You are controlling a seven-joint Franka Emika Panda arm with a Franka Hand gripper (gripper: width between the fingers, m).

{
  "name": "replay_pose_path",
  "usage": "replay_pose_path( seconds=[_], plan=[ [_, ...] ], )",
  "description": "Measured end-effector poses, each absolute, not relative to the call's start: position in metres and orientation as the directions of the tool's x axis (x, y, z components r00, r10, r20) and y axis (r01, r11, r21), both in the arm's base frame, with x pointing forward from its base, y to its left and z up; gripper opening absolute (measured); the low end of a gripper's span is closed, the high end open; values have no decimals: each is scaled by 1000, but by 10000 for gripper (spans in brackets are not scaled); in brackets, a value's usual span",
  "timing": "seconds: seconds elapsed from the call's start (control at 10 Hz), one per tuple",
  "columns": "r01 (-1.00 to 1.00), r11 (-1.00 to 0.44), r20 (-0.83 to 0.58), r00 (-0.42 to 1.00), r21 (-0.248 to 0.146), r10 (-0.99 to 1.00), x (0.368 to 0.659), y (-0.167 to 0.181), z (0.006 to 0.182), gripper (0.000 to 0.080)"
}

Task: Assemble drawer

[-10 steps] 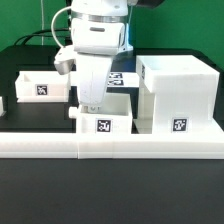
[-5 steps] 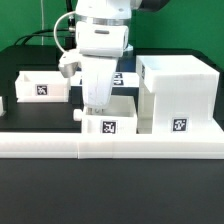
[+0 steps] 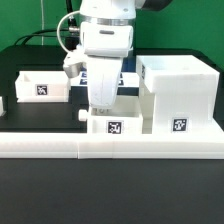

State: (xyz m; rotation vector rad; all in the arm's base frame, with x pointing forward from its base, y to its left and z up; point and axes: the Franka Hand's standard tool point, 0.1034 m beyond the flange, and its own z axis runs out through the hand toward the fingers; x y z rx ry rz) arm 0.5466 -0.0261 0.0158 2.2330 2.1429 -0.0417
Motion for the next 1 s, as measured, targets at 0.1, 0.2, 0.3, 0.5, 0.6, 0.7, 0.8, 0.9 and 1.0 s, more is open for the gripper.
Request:
replay_pose_path(
  seconds=[0.1,0.2,0.3,0.5,0.6,0.7,0.8,0.9,1.0],
  plan=[
    [998,-42,-49,44,36,998,547,-27,15,42],
    [999,-43,-50,45,26,998,544,-27,14,42],
    [999,-43,-50,45,26,998,544,-27,14,42],
    [1000,-18,-45,19,11,999,544,-19,13,42],
    [1000,-22,-44,23,11,999,544,-19,13,42],
    [1000,-26,-45,26,10,999,544,-19,12,42],
    [1000,-27,-45,27,10,999,544,-19,12,42],
    [1000,-25,-44,26,13,999,544,-18,12,42],
    [1000,-23,-42,23,13,999,544,-16,12,42]
  ],
)
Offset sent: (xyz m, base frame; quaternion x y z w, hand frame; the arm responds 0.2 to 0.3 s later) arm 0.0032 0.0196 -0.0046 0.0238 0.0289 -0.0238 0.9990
